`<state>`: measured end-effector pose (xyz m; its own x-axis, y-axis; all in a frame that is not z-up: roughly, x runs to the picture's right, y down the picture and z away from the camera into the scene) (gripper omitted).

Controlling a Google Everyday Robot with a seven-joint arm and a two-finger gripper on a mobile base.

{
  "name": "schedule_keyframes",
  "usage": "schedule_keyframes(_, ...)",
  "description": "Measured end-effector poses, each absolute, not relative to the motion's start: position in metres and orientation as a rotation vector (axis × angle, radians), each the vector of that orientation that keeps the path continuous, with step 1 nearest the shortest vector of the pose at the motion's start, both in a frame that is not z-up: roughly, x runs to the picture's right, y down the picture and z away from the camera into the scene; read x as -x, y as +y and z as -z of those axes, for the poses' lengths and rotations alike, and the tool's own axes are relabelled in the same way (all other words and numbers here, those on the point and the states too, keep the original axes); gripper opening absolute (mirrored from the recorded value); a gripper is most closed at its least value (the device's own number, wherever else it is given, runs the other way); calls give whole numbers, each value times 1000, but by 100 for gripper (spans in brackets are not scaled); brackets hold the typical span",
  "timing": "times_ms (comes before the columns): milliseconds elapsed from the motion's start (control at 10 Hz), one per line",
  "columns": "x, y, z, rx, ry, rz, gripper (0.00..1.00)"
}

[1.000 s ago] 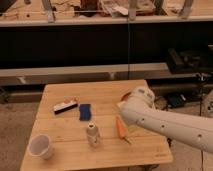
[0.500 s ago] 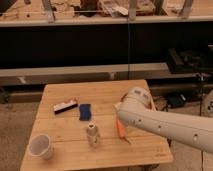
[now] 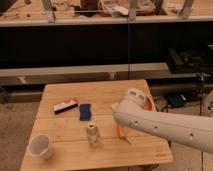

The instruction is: Knock the bottle over

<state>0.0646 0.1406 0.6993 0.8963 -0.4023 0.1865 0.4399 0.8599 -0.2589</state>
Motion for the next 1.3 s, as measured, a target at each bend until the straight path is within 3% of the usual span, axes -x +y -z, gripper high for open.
schedule_keyframes(900, -43, 149, -700, 303, -152, 468, 79)
schedule_keyframes(1100, -32, 151, -700, 301, -168, 485, 64)
schedule_keyframes(1300, -27, 153, -699, 300, -175, 489, 59)
